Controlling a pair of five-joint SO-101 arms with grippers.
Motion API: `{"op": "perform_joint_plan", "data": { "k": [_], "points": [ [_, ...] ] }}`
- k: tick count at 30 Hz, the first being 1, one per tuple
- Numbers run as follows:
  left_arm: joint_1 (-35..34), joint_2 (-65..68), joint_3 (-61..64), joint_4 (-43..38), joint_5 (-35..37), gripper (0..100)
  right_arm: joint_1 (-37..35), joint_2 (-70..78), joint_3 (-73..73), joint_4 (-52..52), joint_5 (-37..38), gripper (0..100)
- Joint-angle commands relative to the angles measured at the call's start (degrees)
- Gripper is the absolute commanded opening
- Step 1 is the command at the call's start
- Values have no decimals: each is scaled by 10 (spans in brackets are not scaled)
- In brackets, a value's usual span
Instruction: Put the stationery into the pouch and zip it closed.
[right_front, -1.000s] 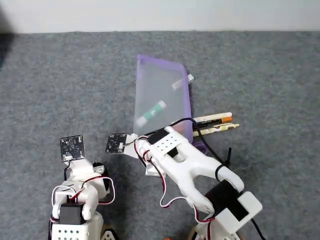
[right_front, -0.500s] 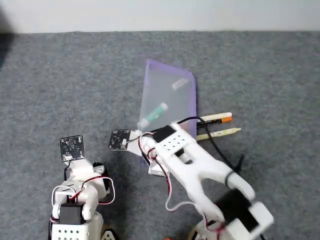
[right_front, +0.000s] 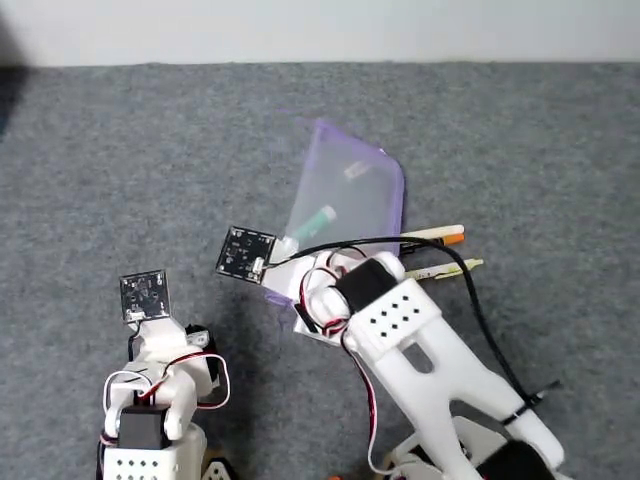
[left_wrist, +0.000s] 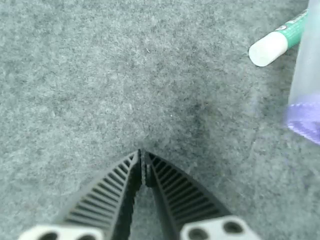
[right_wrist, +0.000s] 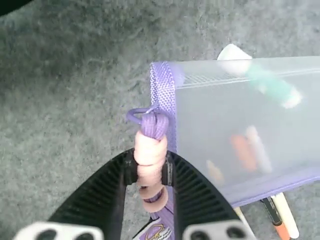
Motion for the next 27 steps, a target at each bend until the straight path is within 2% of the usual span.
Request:
{"op": "perform_joint_plan", "data": {
  "k": [1,22,27],
  "points": [
    [-2,-6,-6,4,4,14,8,-40,-10,21,-10,9],
    [0,-6,-6,4,4,14,9,-63,-9,147,-10,9],
    [2,-6,-6,4,4,14,36,-64,-9,164,-30,9]
  ]
}}
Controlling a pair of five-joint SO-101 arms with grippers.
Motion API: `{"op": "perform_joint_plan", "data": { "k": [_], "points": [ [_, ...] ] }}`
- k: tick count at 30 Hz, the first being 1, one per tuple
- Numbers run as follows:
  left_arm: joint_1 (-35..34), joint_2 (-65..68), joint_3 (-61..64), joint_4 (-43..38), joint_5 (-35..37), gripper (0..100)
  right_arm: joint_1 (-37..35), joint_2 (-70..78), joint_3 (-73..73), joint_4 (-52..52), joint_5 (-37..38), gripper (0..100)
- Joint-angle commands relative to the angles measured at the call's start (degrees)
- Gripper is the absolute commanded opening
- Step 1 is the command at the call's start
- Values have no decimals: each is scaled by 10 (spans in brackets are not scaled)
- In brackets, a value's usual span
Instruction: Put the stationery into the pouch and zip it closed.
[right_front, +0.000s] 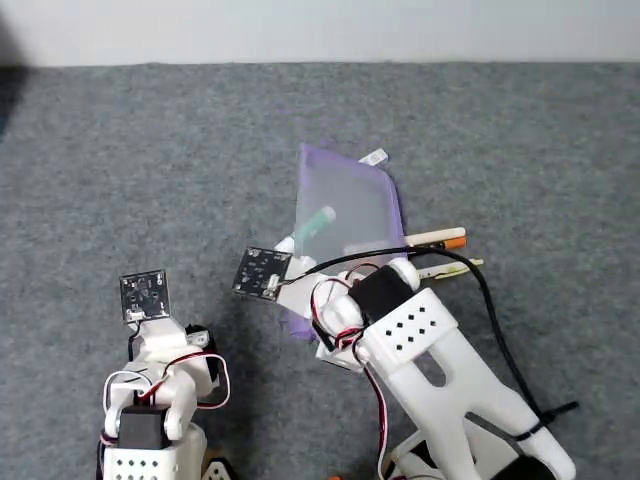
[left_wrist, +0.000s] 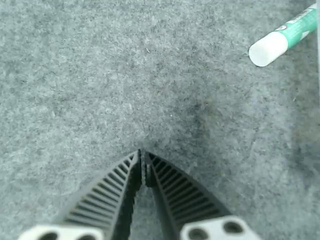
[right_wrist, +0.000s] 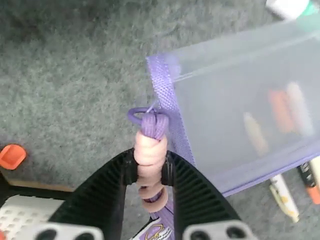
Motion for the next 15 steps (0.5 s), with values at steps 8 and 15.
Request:
{"op": "perform_joint_plan", "data": {
  "k": [8,15],
  "points": [
    [-3,-7,-6,-33,1,16,38,-40,-10,2,-19,9],
    [2,-7,-18,-115,-149,124,38,-102,-25,-7,-21,9]
  ]
}}
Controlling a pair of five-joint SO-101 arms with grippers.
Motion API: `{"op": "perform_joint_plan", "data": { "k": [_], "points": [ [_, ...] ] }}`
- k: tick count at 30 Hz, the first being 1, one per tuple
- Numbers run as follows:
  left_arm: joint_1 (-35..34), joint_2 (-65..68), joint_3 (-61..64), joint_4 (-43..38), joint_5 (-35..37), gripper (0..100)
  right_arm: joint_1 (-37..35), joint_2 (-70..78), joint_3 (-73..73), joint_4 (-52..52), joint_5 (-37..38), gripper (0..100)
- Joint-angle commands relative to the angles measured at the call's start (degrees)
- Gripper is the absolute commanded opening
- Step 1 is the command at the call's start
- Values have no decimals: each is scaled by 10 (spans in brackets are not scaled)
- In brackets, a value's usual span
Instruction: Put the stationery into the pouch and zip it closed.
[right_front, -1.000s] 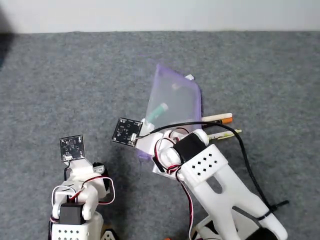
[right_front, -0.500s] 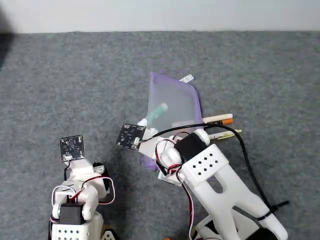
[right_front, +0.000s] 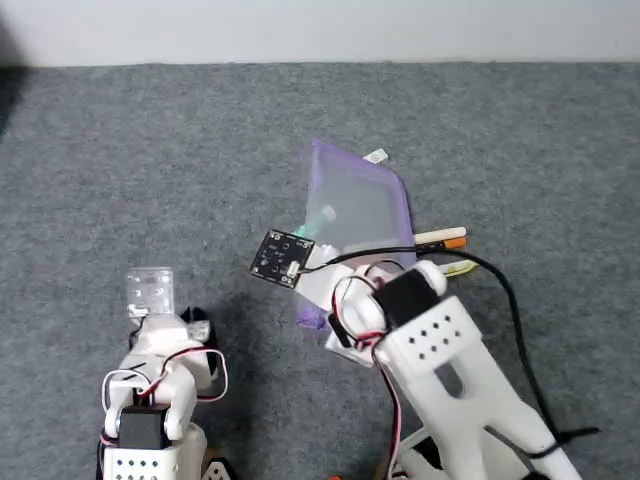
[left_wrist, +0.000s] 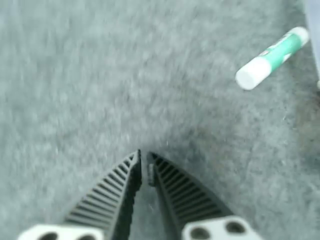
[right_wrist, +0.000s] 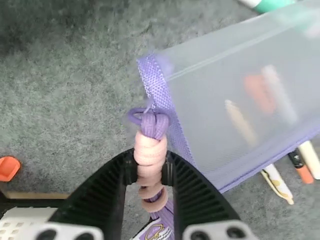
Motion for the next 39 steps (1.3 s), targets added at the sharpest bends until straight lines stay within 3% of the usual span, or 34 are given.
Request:
{"op": "perform_joint_plan", "data": {
  "k": [1,6,17,26,31,39],
  "points": [
    [3,-7,-28,-39,-58,157,8,-42,-33,-9,-7,9],
    [30,-7,-69,-38,-58,297,8,-50,-71,-5,-7,9],
    [184,-4,-140,-42,-25,301,7,-54,-97,-3,-4,9],
    [201,-4,-166,-40,-29,301,7,-54,-97,-2,-4,9],
    [235,-4,-144,-55,-29,259,-35,-55,-98,26,-5,9],
    [197,-4,-92,-103,-84,224,-41,-56,-99,37,-7,9]
  ]
}}
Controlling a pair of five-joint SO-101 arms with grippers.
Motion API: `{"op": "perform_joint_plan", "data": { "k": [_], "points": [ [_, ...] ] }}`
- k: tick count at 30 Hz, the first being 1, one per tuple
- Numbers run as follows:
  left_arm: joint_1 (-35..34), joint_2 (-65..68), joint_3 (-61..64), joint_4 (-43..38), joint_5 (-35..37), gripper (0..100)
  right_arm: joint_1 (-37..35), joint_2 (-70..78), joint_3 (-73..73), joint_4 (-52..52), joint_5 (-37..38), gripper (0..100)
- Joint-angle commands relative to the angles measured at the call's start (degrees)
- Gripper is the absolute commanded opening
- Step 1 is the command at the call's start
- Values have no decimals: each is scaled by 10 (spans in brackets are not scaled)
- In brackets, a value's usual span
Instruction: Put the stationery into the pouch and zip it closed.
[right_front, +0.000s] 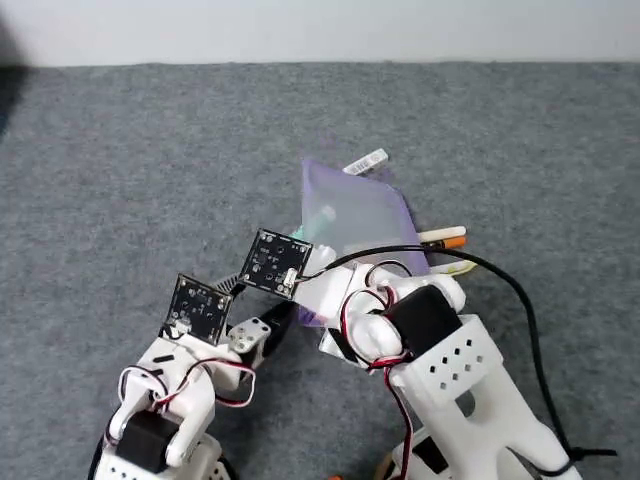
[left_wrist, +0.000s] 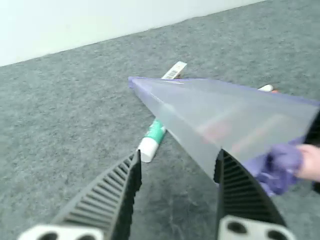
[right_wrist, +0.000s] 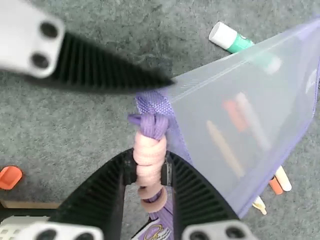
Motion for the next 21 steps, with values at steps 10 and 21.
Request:
{"op": "perform_joint_plan", "data": {
  "k": [10,21],
  "points": [
    [-4,-6,-84,83,-25,224,29,-11,-69,-12,-4,9],
    [80,-6,-89,98,-11,225,32,-11,-69,-12,-4,9]
  ]
}}
